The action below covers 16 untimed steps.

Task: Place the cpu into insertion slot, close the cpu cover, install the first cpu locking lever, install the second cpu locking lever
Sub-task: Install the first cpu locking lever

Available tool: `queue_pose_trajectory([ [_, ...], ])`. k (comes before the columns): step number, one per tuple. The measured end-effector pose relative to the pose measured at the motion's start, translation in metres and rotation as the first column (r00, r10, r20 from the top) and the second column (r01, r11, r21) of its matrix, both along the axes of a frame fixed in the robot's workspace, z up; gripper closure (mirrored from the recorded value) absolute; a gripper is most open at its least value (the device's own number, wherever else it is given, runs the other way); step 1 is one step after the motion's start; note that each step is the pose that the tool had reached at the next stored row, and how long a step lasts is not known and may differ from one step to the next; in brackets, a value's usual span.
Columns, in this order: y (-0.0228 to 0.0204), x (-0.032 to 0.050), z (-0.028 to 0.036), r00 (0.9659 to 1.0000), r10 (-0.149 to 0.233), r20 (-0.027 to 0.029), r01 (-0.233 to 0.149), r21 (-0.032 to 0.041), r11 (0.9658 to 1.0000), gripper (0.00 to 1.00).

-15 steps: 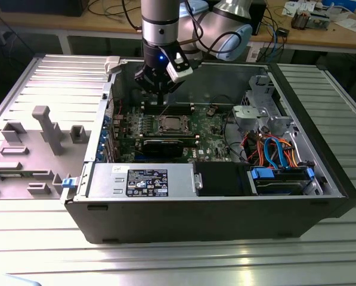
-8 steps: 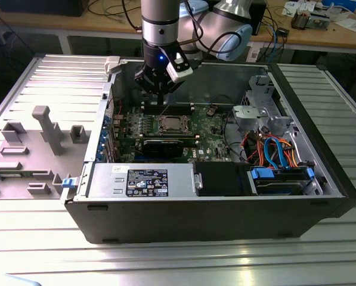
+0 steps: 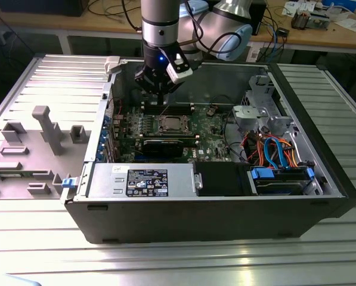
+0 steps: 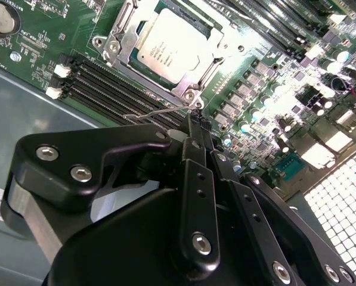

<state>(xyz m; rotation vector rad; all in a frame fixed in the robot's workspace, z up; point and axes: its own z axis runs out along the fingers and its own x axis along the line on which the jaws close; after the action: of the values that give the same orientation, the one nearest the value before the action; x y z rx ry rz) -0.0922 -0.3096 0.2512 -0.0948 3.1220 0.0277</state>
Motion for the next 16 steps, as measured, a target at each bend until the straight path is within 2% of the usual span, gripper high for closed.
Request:
queue_pose_trajectory([
  [1,-0.0007,0.0000,-0.0005,1.0000,0.000,-0.0002,0.000,0.0138,0.9999,0.89],
  [2,-0.0025,0.0000,-0.0007,1.0000,0.000,-0.0001,0.000,0.0247,0.9997,0.89],
  [3,-0.0032,0.0000,-0.0007,1.0000,0.000,-0.0001,0.000,0.0274,0.9996,0.89],
  [12,-0.0036,-0.0001,-0.0007,1.0000,0.000,-0.0002,0.000,0.0286,0.9996,0.89],
  [13,-0.0038,0.0000,-0.0007,1.0000,0.000,-0.0002,0.000,0.0332,0.9994,0.89],
  [14,-0.0042,-0.0001,-0.0009,1.0000,0.000,-0.0002,0.000,0.0506,0.9987,0.89],
  [15,-0.0048,0.0000,-0.0011,1.0000,0.000,-0.0001,0.000,0.0622,0.9981,0.89],
  [16,-0.0054,0.0001,-0.0012,1.0000,0.000,-0.0001,0.000,0.0677,0.9977,0.89],
])
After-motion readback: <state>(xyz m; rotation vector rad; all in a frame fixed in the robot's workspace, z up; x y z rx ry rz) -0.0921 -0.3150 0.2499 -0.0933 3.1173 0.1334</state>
